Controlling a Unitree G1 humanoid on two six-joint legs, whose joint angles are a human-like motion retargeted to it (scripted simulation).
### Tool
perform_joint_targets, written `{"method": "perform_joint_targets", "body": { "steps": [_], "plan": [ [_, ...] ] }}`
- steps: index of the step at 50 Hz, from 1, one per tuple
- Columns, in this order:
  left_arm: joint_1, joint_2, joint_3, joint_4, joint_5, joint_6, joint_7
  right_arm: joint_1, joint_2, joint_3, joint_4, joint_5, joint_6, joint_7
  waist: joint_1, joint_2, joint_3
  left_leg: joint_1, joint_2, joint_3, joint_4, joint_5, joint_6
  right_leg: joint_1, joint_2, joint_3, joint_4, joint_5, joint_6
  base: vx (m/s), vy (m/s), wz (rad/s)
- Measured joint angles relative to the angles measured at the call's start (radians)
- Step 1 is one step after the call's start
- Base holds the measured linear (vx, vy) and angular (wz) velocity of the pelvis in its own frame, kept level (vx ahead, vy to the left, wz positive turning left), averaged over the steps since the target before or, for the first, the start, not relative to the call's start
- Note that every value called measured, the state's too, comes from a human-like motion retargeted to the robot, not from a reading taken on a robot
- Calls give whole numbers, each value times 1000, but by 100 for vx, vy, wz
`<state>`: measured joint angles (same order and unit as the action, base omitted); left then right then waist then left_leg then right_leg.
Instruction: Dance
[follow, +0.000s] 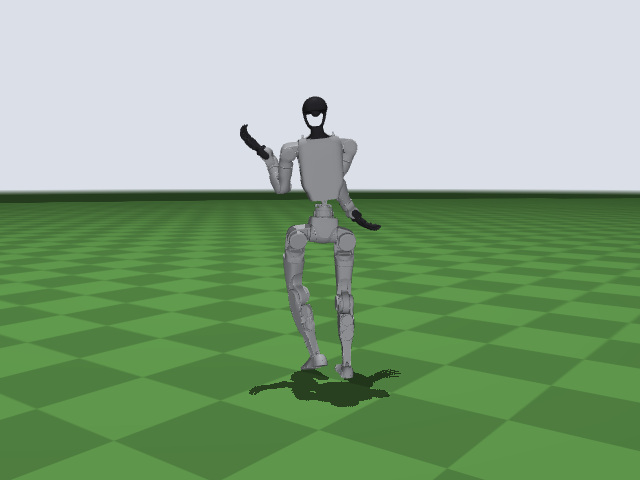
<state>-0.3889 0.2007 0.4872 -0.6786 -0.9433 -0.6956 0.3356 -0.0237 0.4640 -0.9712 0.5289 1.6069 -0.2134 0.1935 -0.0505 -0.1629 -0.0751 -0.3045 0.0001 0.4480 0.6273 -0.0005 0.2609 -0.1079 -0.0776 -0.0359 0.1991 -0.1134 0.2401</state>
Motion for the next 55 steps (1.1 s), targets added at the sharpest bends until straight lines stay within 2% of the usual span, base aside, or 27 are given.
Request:
{"method": "perform_joint_targets", "body": {
  "steps": [2, 3, 5, 9, 11, 15, 17, 20, 23, 28, 30, 31, 33, 35, 38, 40, 43, 46, 48, 50, 53, 55],
  "plan": [
    [37, -16, 11, -23, 53, -8, 17, -12, 14, -6, 42, -4, 30, 1, 5, 19, -2, 60, 0, 17, -85, -21, -11, 13, 31, 20, 0, -11, -5, -3, 7, -44],
    [54, -36, 14, -31, 79, -18, 27, -22, 14, -13, 44, 4, 33, 10, -6, 20, -1, 59, -25, -38, -90, -24, -47, 15, 19, 10, -1, -8, 0, -13, 14, -14],
    [90, -87, 20, -40, 139, -52, 58, -48, 10, -10, 29, 21, 24, 40, -10, 8, 6, 7, -79, -148, -49, 14, -56, 21, -6, 17, 0, -12, 17, -16, 11, -6],
    [175, -200, -8, 10, 204, -97, 144, -97, -23, 13, -97, 43, -15, 43, 2, 8, 12, -9, -53, -136, 4, 89, -85, 16, -18, -20, 10, -22, 10, -10, 7, 6],
    [238, -252, -34, 62, 202, -95, 156, -116, -68, 28, -195, 33, -45, 33, 24, 10, 33, -11, -50, -153, 44, 131, -109, 32, -20, -35, 19, -23, 1, 8, 5, 7],
    [394, -329, -46, 236, 161, -54, 104, -152, -195, 78, -404, -33, -96, 21, 55, 10, 67, -15, -60, -217, 129, 195, -201, 59, -35, -41, 34, -22, -31, 16, 3, -10],
    [462, -365, -22, 367, 144, 0, 29, -159, -273, 102, -497, -75, -108, 3, 64, 5, 68, -31, -50, -237, 185, 165, -167, 59, -50, -18, 45, -23, -33, 28, 3, -8],
    [537, -417, 19, 540, 135, 99, -89, -157, -375, 121, -608, -122, -109, -11, 70, -1, 64, -20, 24, -224, 217, 138, -68, 77, -69, -17, 47, -18, -37, 39, 1, 13],
    [565, -467, 69, 660, 173, 109, -183, -127, -462, 117, -685, -160, -107, -29, 82, -3, 60, 7, 58, -286, 152, 128, -76, 97, -76, -15, 37, -3, -48, 51, 1, 20],
    [528, -505, 89, 744, 213, 33, -155, -27, -546, 60, -770, -289, -146, -88, 117, -5, 62, 83, 99, -395, -99, 133, -181, 116, -88, -44, 35, 9, -59, 29, 1, 41],
    [508, -488, 71, 747, 268, 12, -111, 12, -549, 28, -783, -382, -180, -120, 139, 2, 78, 135, 100, -458, -216, 141, -247, 127, -95, -54, 44, 10, -52, 28, 6, 37],
    [502, -470, 53, 742, 324, 10, -81, 23, -540, 13, -780, -448, -202, -135, 158, 10, 92, 166, 91, -515, -271, 177, -293, 136, -97, -56, 54, 7, -50, 28, 10, 20],
    [492, -430, 14, 723, 447, 19, -22, 37, -513, -13, -758, -578, -237, -163, 188, 35, 115, 226, 66, -644, -368, 259, -414, 153, -96, -62, 69, -1, -44, 35, 18, 9],
    [490, -391, -25, 697, 571, 51, 28, 34, -473, -14, -717, -681, -242, -202, 199, 53, 128, 271, 22, -736, -410, 255, -455, 169, -109, -56, 80, -5, -28, 42, 23, 9],
    [483, -372, -67, 661, 667, 108, 91, 20, -385, 34, -651, -693, -238, -229, 190, 85, 129, 290, 33, -601, -409, 171, -419, 178, -133, -46, 97, -2, -9, 43, 28, -17],
    [474, -389, -85, 628, 675, 114, 122, 1, -305, 92, -624, -627, -232, -175, 170, 109, 118, 297, 16, -592, -408, 145, -395, 176, -153, -43, 99, 7, 3, 41, 29, -50],
    [461, -408, -70, 553, 647, 121, 119, -15, -153, 222, -609, -463, -192, -29, 136, 136, 97, 275, -22, -558, -381, 143, -364, 151, -179, -7, 93, 38, -18, 35, 25, -108],
    [449, -394, -89, 459, 617, 138, 81, -19, -59, 340, -636, -326, -261, 7, 144, 161, 78, 256, -54, -494, -384, 143, -313, 97, -196, 36, 90, 77, -48, 25, 34, -118],
    [439, -364, -117, 397, 607, 137, 69, -11, -58, 396, -652, -272, -316, -5, 158, 174, 82, 254, -83, -471, -394, 143, -281, 69, -208, 45, 89, 108, -71, 12, 31, -87],
    [429, -327, -141, 336, 605, 127, 68, 6, -88, 439, -662, -261, -312, -3, 171, 181, 98, 261, -108, -462, -400, 137, -263, 51, -217, 39, 97, 146, -99, 8, 21, -84],
    [438, -281, -167, 262, 602, 122, 29, 36, -159, 480, -654, -330, -241, 67, 182, 193, 129, 266, -125, -453, -412, 130, -247, 22, -250, -63, 131, 207, -126, 1, 19, -86],
    [473, -261, -169, 233, 582, 145, -24, 60, -210, 513, -617, -403, -173, 105, 185, 201, 136, 257, -120, -423, -430, 126, -235, 1, -258, -174, 160, 189, -154, -3, 17, -113]
  ]
}}
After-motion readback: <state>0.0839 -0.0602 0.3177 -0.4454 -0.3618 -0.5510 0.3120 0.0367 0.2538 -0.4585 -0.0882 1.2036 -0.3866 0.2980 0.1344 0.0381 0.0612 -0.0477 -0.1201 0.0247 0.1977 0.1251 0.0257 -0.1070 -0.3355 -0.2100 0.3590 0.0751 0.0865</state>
